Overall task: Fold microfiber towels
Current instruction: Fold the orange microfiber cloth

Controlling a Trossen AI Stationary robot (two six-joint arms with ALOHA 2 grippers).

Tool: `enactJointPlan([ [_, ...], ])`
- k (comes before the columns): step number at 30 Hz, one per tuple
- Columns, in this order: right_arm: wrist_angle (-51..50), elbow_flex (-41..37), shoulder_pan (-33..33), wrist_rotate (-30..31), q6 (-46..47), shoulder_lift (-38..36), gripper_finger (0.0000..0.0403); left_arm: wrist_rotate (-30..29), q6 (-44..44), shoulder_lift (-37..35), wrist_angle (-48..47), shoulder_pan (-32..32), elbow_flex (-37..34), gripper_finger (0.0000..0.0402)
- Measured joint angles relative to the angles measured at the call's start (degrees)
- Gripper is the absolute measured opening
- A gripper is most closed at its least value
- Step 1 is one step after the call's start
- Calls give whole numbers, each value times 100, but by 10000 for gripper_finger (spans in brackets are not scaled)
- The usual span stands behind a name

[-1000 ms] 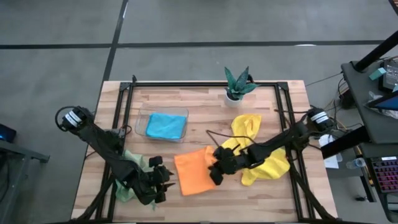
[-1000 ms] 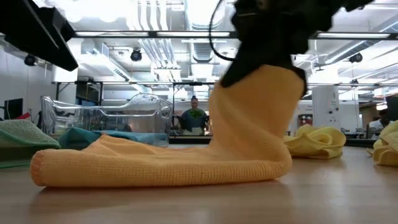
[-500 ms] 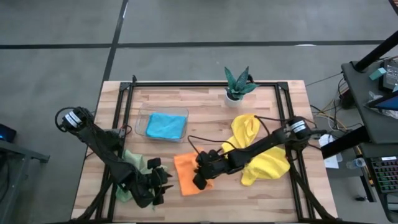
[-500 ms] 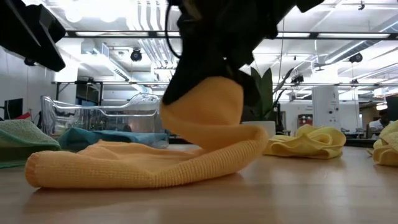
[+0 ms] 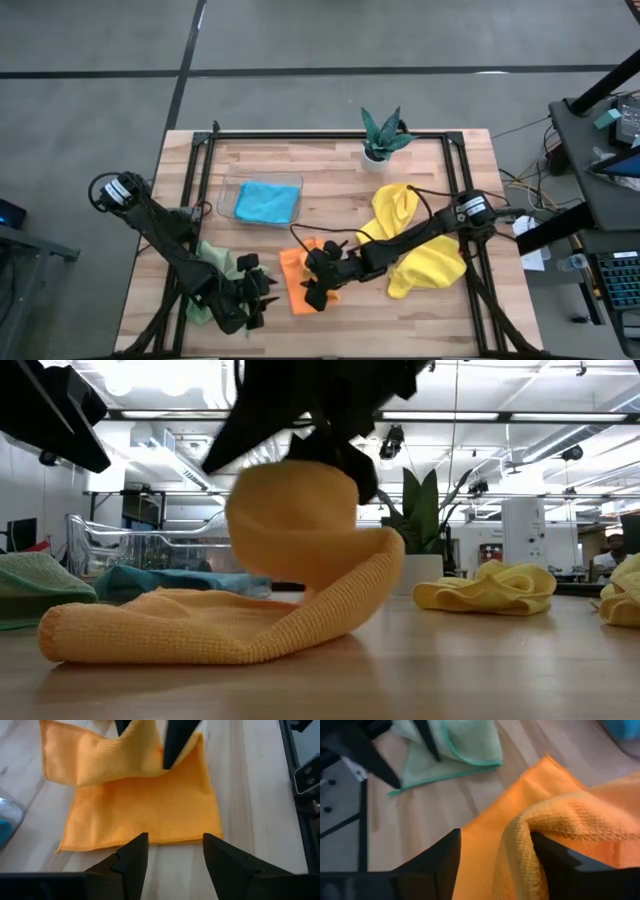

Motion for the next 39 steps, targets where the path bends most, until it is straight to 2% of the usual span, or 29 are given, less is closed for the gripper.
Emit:
enactJointPlan([
  [6,-157,130,-5,-198,-83,4,215,-175,0,0,82,26,0,173],
  [13,-1394,128,-20,-353,111,7,216,-178,3,2,389,24,0,173],
  [17,-1779,139,38,-356,201,-159,216,-184,4,2,422,75,0,173],
  [25,-1891,147,241,-349,-183,-473,216,-494,81,2,422,315,0,173],
  [29,-2267,126,452,-129,-513,-706,215,-520,536,2,738,520,0,173],
  [34,-2695,-132,814,434,-689,-1190,215,-515,1616,87,1803,816,0,173],
  [39,-2702,-720,1062,821,-805,-1695,215,-98,2409,366,2988,1155,4,173],
])
